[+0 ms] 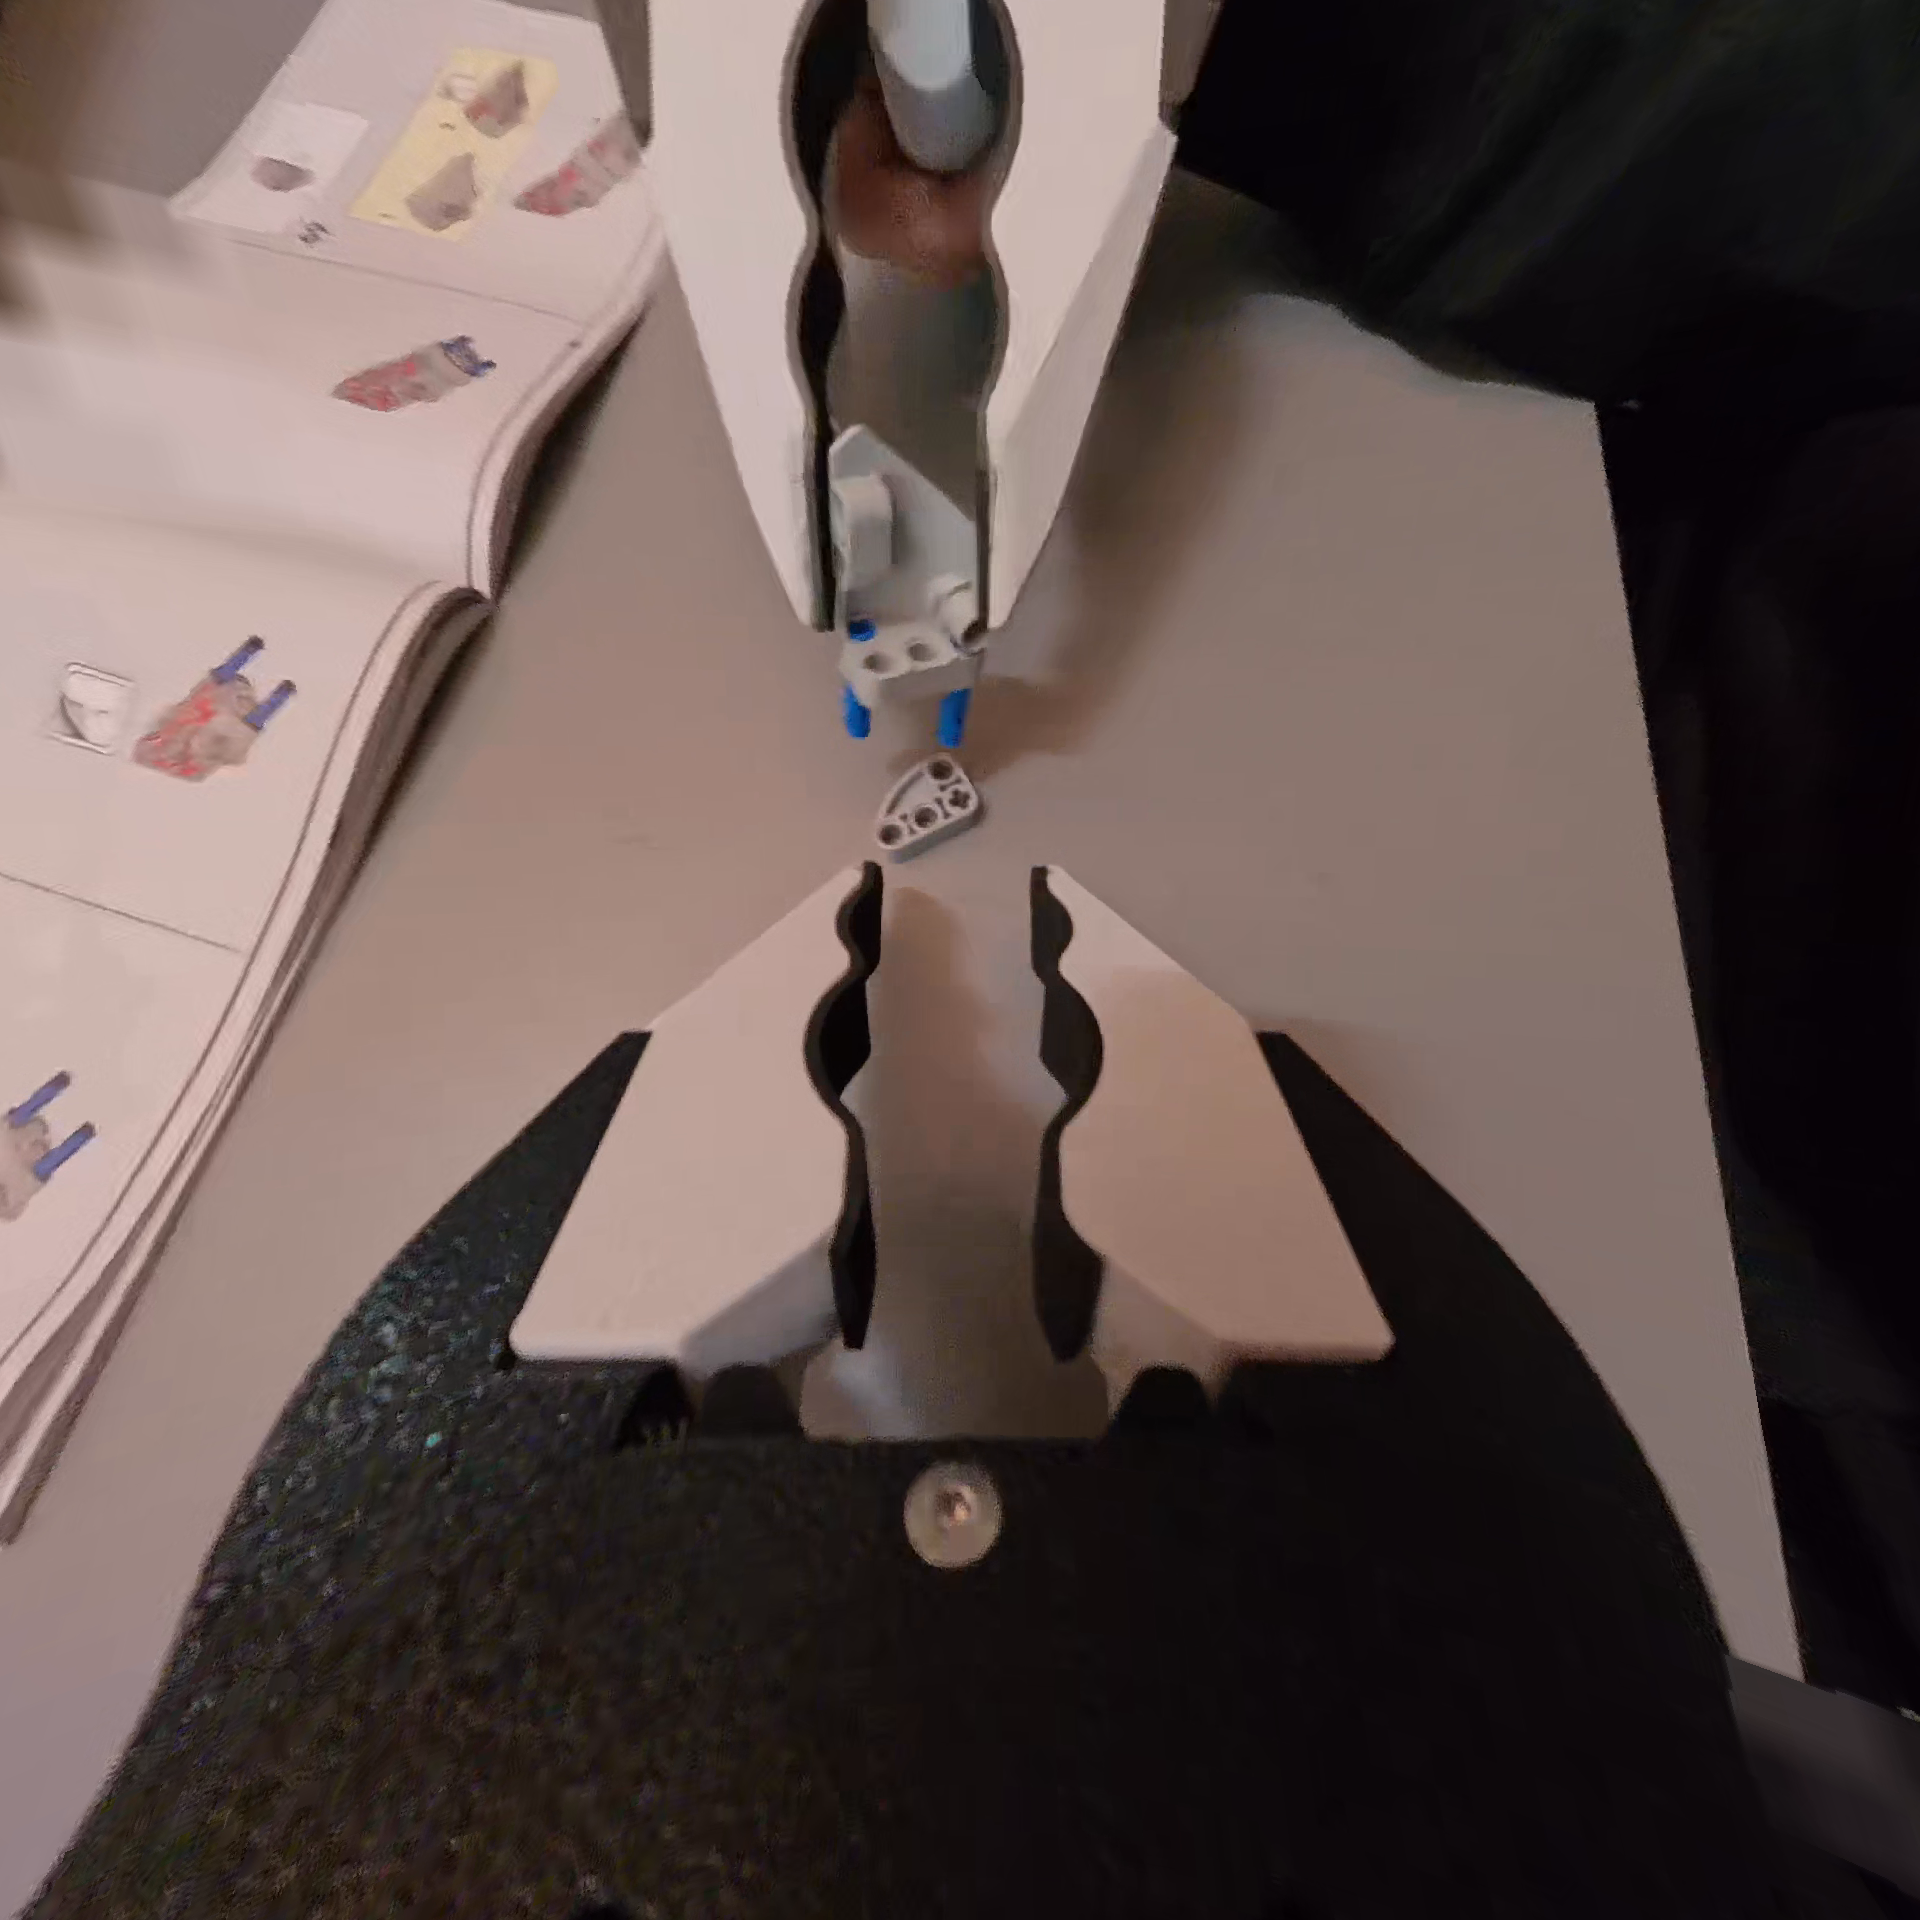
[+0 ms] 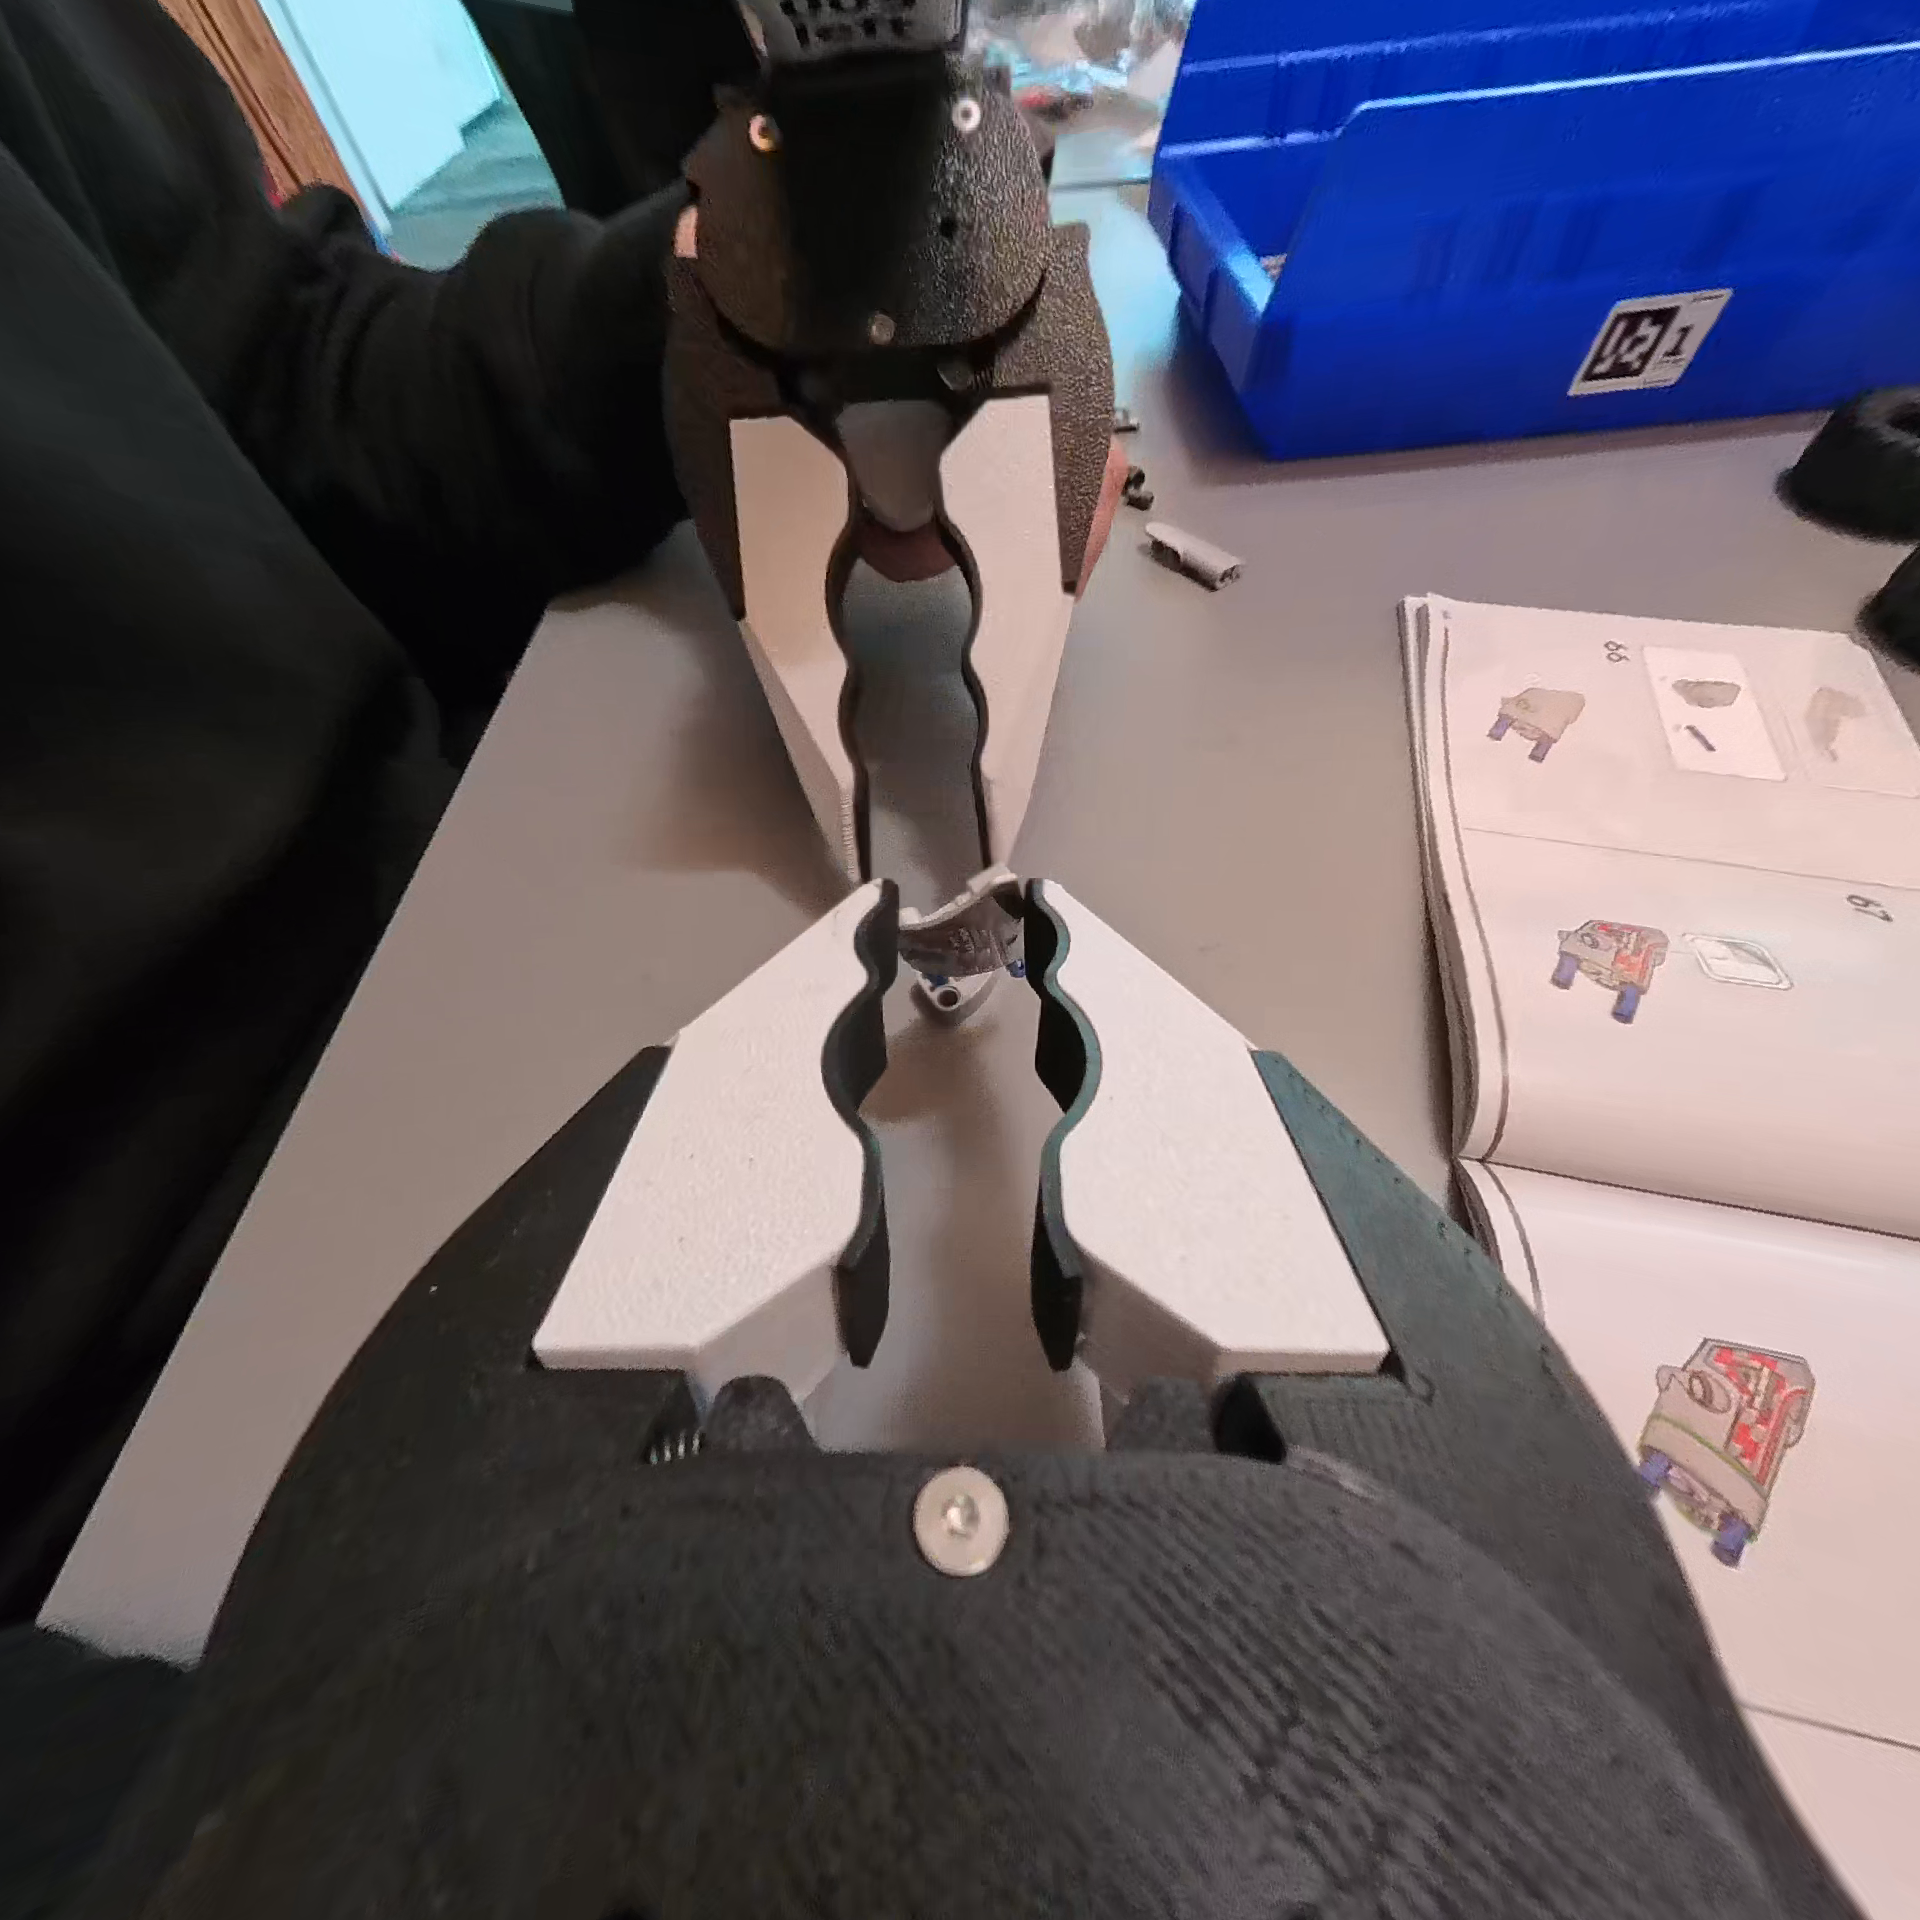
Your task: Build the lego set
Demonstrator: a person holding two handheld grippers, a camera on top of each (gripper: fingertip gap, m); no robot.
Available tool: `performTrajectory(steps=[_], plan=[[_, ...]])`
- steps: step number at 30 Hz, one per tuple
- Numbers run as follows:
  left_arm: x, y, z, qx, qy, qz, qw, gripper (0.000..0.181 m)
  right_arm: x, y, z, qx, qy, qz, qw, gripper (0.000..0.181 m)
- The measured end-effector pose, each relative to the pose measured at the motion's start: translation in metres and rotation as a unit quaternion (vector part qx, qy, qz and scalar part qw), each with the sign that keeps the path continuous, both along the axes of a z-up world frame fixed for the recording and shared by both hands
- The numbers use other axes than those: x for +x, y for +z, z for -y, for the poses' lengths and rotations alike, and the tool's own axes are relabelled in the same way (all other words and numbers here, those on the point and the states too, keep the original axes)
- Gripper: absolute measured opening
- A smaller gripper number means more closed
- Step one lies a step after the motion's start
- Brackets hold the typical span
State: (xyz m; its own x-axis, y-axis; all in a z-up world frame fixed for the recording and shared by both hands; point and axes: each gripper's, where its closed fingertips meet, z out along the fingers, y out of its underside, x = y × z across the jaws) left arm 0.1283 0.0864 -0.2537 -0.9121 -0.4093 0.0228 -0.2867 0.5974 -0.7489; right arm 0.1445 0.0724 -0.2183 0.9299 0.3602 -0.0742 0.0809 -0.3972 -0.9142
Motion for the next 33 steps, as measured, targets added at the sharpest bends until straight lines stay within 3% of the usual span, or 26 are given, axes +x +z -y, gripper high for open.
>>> performTrajectory(steps=[13,25,30,33], plan=[[0.01,-0.015,0.015,0.043,0.031,0.007,0.999,0.027,-0.004,-0.004,-0.003,-0.01,0.018,0.022,1.0,0.022],[0.012,-0.01,0.015,0.024,0.035,0.013,0.999,0.028,0.012,0.003,-0.004,0.009,-0.036,0.001,0.999,0.022],[0.017,0.003,0.005,0.029,0.049,0.038,0.998,0.029,0.009,0.032,0.0,0.084,-0.032,-0.053,0.995,0.022],[0.022,0.033,0.003,-0.018,0.055,0.081,0.995,0.032,0.013,0.061,0.005,0.157,-0.036,-0.115,0.98,0.022]])
